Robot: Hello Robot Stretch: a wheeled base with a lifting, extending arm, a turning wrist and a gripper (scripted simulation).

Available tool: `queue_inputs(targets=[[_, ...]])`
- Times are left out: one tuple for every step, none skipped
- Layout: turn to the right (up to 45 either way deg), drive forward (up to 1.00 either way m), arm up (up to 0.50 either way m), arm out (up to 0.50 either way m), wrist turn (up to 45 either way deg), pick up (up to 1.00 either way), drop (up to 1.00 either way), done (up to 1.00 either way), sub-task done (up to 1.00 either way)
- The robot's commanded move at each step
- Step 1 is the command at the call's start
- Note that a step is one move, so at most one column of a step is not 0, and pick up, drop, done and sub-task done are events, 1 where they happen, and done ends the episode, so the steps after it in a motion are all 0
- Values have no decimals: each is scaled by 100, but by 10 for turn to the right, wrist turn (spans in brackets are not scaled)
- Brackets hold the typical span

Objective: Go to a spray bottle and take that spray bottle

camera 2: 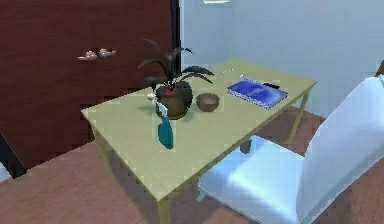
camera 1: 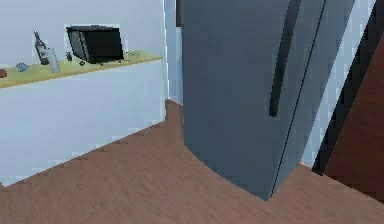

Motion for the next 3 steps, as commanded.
queue_inputs(targets=[[0,0,50,0,0,0,0,0,0],[0,0,32,0,0,0,0,0,0],[0,0,0,46,0,0,0,0,0]])
